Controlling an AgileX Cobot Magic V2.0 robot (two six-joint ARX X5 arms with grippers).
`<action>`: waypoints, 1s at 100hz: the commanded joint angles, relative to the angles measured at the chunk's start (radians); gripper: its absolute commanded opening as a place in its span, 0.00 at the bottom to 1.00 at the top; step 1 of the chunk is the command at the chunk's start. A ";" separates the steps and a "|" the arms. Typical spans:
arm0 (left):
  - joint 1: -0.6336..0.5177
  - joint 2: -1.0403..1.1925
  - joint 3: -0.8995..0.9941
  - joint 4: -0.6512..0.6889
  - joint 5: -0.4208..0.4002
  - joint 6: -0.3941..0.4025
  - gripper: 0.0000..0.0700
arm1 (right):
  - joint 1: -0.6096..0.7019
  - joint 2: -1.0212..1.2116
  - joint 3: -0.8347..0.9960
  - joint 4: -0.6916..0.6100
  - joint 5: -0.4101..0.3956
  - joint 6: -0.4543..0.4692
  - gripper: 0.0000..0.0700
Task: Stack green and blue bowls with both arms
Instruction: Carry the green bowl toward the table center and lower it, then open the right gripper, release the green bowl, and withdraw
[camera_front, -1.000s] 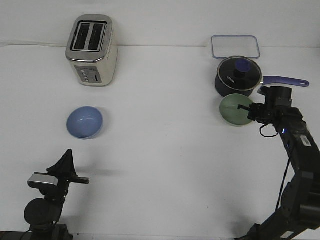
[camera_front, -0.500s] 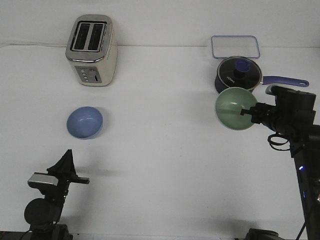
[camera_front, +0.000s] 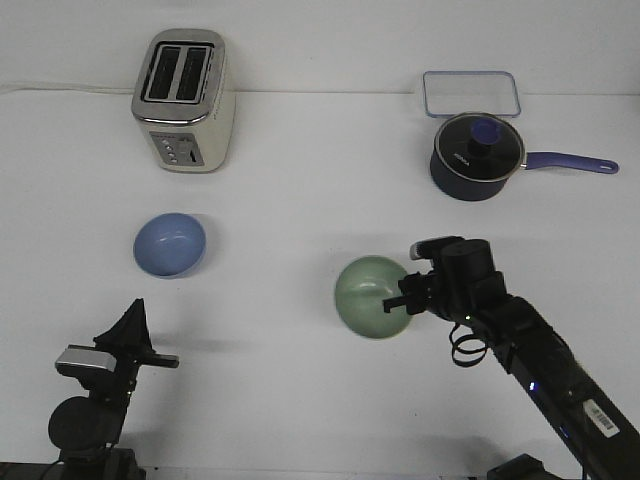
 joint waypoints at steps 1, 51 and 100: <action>0.000 -0.002 -0.019 0.012 -0.002 0.003 0.02 | 0.046 0.023 -0.019 0.045 0.014 0.063 0.00; 0.000 -0.002 -0.019 0.012 -0.002 0.003 0.02 | 0.212 0.254 -0.046 0.134 0.048 0.074 0.00; 0.000 -0.002 -0.019 0.012 -0.003 0.002 0.02 | 0.229 0.178 -0.043 0.153 0.081 0.038 0.48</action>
